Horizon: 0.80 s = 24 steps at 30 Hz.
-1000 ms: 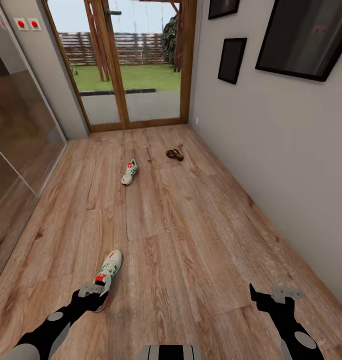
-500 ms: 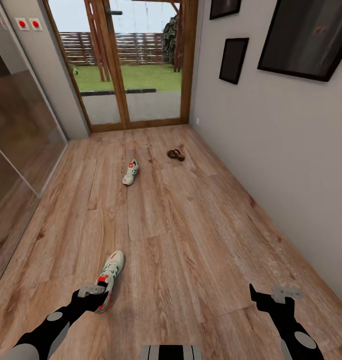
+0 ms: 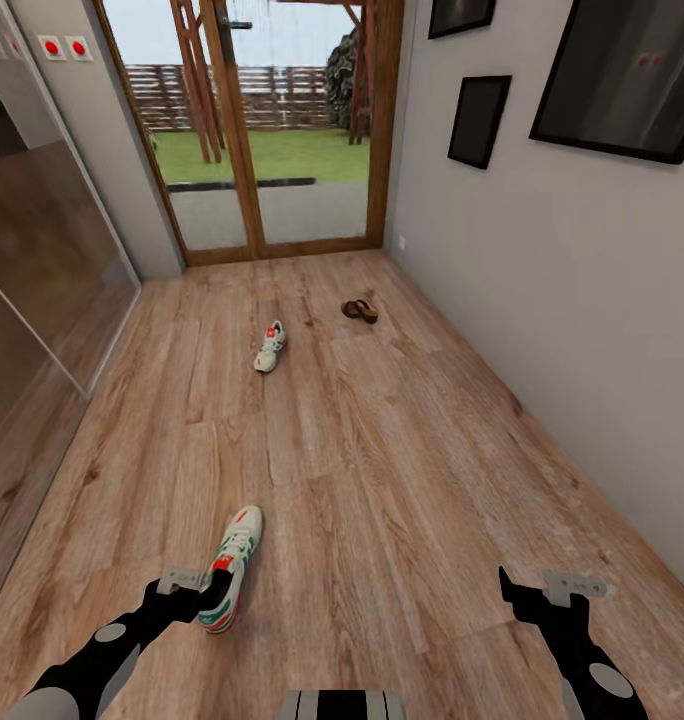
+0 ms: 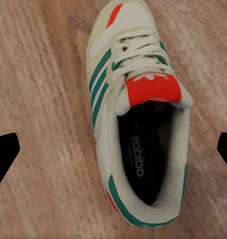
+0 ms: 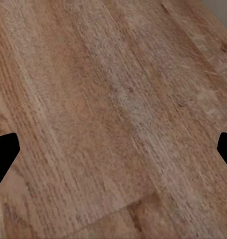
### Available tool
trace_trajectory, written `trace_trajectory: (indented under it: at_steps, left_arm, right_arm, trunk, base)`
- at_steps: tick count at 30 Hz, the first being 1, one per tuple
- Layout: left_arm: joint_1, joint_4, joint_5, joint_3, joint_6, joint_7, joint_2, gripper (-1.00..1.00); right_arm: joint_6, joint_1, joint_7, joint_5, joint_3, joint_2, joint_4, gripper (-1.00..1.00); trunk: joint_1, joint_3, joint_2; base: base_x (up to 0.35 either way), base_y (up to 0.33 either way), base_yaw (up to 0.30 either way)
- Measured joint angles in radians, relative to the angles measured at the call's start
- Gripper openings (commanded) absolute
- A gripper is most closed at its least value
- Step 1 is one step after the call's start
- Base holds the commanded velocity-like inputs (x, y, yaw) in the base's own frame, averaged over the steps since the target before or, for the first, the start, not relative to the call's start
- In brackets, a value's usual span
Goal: Pick up the two gym shoes and the two sandals from the corridor floor and place them onto the hallstand (shoe rack) in the corridor, making sure they are on the rack and not on the floor. Arrange them so the two gym shoes are next to each other and the two sandals are next to each other.
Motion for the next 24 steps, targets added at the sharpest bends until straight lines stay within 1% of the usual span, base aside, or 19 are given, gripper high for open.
trace_trajectory:
  at_steps: [8, 12, 16, 22, 23, 24]
  left_arm:
    - [0.0, 0.001, -0.001, -0.003, -0.001, 0.0, -0.006, 1.0]
    - [0.0, 0.001, -0.001, -0.003, -0.002, 0.001, -0.007, 1.0]
    - [0.0, 0.0, 0.0, -0.003, -0.003, 0.003, -0.008, 1.0]
    - [-0.005, -0.001, 0.0, 0.0, -0.002, 0.007, -0.008, 1.0]
    - [-0.01, -0.001, 0.0, 0.001, -0.002, 0.007, -0.01, 1.0]
    - [-0.011, -0.002, 0.0, 0.001, -0.003, 0.008, -0.011, 1.0]
  right_arm:
    - [0.0, 0.0, 0.0, 0.0, 0.0, 0.0, -0.001, 1.0]
    - [0.001, 0.0, 0.0, -0.001, -0.002, 0.0, -0.004, 1.0]
    - [0.003, 0.0, 0.0, -0.002, -0.004, -0.005, -0.022, 1.0]
    - [0.016, -0.001, 0.0, -0.003, -0.003, -0.009, -0.098, 1.0]
    - [0.049, -0.004, 0.002, -0.004, -0.001, -0.009, -0.148, 1.0]
    - [0.059, -0.005, 0.002, -0.004, 0.0, -0.009, -0.159, 1.0]
  trunk:
    - [0.0, 0.0, 0.0]
    - [0.002, -0.017, -0.001]
    - [0.004, -0.036, -0.002]
    - [0.006, -0.067, -0.003]
    - [0.007, -0.072, -0.003]
    - [0.007, -0.078, -0.004]
  base:
    - [0.001, 0.002, 0.0]
    - [0.0, 0.0, 0.024]
    - [0.0, 0.0, 0.084]
    - [0.0, 0.0, 0.115]
    - [0.0, 0.0, 0.124]
    - [0.0, 0.0, 0.124]
